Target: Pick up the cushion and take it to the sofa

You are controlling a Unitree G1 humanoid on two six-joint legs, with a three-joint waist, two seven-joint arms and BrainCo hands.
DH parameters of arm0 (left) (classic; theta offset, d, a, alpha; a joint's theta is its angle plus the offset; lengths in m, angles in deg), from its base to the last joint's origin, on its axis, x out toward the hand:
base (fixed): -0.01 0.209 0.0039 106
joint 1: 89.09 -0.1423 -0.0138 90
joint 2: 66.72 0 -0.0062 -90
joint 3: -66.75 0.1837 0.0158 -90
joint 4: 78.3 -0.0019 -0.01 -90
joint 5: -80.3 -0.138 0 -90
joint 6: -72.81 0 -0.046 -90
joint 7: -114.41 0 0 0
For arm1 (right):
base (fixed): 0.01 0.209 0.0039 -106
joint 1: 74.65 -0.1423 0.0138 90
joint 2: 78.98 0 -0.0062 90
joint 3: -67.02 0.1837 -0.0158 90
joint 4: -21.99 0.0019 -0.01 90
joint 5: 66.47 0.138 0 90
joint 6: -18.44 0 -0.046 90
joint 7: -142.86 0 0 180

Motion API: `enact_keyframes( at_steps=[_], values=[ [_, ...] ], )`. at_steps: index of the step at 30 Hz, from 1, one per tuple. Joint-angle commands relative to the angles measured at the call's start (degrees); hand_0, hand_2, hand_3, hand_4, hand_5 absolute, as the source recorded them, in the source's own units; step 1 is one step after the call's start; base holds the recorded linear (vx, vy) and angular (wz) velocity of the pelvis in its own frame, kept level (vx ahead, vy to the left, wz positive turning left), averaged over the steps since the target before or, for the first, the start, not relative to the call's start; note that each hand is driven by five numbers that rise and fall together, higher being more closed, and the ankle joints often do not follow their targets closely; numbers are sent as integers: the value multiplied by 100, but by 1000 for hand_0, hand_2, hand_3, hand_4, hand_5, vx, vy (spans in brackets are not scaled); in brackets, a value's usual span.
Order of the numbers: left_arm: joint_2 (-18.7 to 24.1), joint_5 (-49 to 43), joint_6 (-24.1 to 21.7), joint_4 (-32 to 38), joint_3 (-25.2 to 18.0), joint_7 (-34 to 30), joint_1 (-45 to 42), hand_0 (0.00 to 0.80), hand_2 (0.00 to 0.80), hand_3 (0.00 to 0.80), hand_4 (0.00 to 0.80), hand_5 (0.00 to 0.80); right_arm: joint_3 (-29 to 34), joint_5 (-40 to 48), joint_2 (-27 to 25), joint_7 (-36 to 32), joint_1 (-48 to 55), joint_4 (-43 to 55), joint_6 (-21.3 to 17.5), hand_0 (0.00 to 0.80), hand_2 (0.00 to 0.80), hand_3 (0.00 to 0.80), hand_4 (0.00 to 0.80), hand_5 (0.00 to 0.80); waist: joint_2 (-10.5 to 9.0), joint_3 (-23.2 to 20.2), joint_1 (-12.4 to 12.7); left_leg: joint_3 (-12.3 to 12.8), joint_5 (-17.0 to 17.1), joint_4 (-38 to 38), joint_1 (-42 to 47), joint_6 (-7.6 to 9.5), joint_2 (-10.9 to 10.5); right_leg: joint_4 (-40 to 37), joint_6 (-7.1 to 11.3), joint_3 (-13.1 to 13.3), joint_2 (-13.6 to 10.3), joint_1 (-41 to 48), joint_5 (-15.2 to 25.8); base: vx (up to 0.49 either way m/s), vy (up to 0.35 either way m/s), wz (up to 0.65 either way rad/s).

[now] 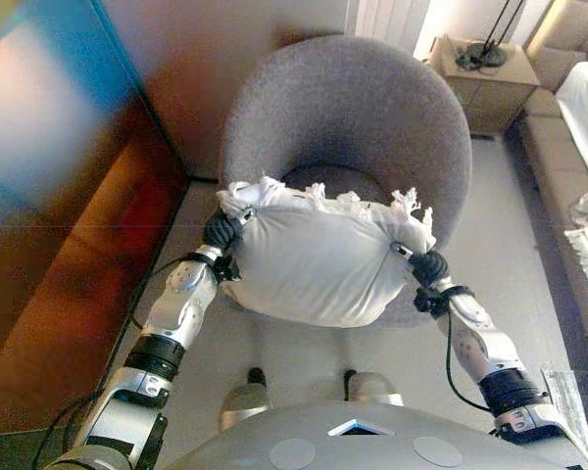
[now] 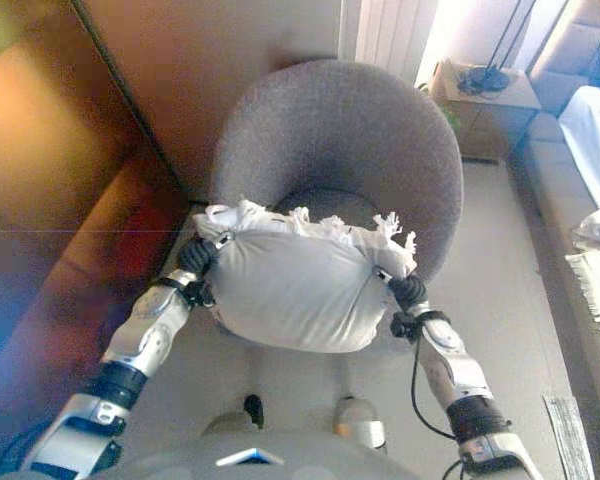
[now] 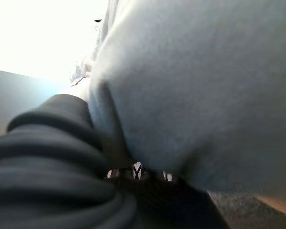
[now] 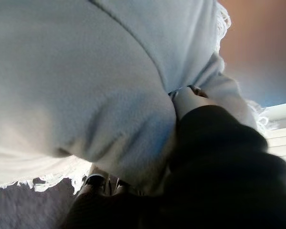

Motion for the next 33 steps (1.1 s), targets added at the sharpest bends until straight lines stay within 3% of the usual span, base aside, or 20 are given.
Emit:
enact_keyframes(
  at_steps=[1, 3, 8, 11, 15, 17, 20, 24, 28, 33],
  values=[
    [-66, -101, -516, 267, -10, -165, 571, 800, 800, 800, 800, 800, 162, 355, 132, 4, -721, 402, -521, 800, 800, 800, 800, 800, 11, -170, 163, -36, -43, 368, -809, 25, 102, 1048, 120, -347, 36, 226, -239, 100, 239, -11],
    [63, -168, -461, 347, -47, -234, 484, 800, 800, 800, 800, 800, 89, 256, 241, 135, -730, 378, -632, 800, 800, 800, 800, 800, 17, -175, 260, 31, -208, 507, -778, 202, -2, 1654, 173, -451, -134, 50, -17, 112, 239, -7],
    [210, 29, -448, 206, -113, -371, 462, 800, 800, 800, 800, 800, -44, 161, 415, 227, -584, 271, -772, 800, 800, 800, 800, 800, 77, -234, 361, 149, -441, 558, -493, 388, -217, 2755, 44, -751, -418, -343, 512, 158, 235, -24],
    [204, 32, -322, 344, -179, -310, 411, 800, 800, 800, 800, 800, -28, 167, 428, 205, -584, 222, -778, 800, 800, 800, 800, 800, 50, -242, 402, 207, -546, 567, -337, 404, -302, 2458, 13, -1019, -575, -491, 557, 180, 85, -37],
    [128, 15, -397, 299, -157, -129, 461, 800, 800, 800, 800, 800, -20, 181, 382, -14, -711, 145, -747, 800, 800, 800, 800, 800, -89, -123, 317, 409, -717, 678, -162, 240, -316, 847, 34, -1322, -664, -599, 648, 163, -56, -26],
    [76, -20, -393, 290, -108, -67, 579, 800, 800, 800, 800, 800, -57, 167, 349, -17, -934, 3, -752, 800, 800, 800, 800, 800, -166, -29, 215, 439, -933, 719, -70, 224, -357, 300, 197, -1133, -741, -873, 999, 166, -82, -43],
    [6, -88, -337, 274, -85, -32, 658, 800, 800, 800, 800, 800, -79, 181, 360, 19, -1076, -90, -743, 800, 800, 800, 800, 800, -270, 35, 24, 350, -1277, 757, 130, 278, -449, -410, 446, -585, -841, -1241, 1692, 257, -108, -10],
    [-5, -100, -296, 272, -221, -41, 500, 800, 800, 800, 800, 800, -33, 114, 493, -75, -913, -40, -793, 800, 800, 800, 800, 800, -253, 37, -68, 322, -1427, 810, 355, 305, -318, -397, 518, -271, -987, -1300, 1870, 277, -142, 13],
    [-12, -20, -275, 286, -359, -119, 369, 800, 800, 800, 800, 800, 87, 72, 466, -124, -840, 71, -764, 800, 800, 800, 800, 800, -283, -66, -25, 321, -1464, 1070, 286, 225, -138, -148, 469, -285, -963, -1003, 1599, 241, -181, 23],
    [54, 6, -201, 401, -442, -38, 231, 800, 800, 800, 800, 800, 100, 222, 290, -70, -1102, 200, -436, 800, 800, 800, 800, 800, -274, -132, -55, 363, -1406, 1257, 471, -15, 392, 187, 429, -139, -561, -839, 946, 264, -199, 25]
  ],
)
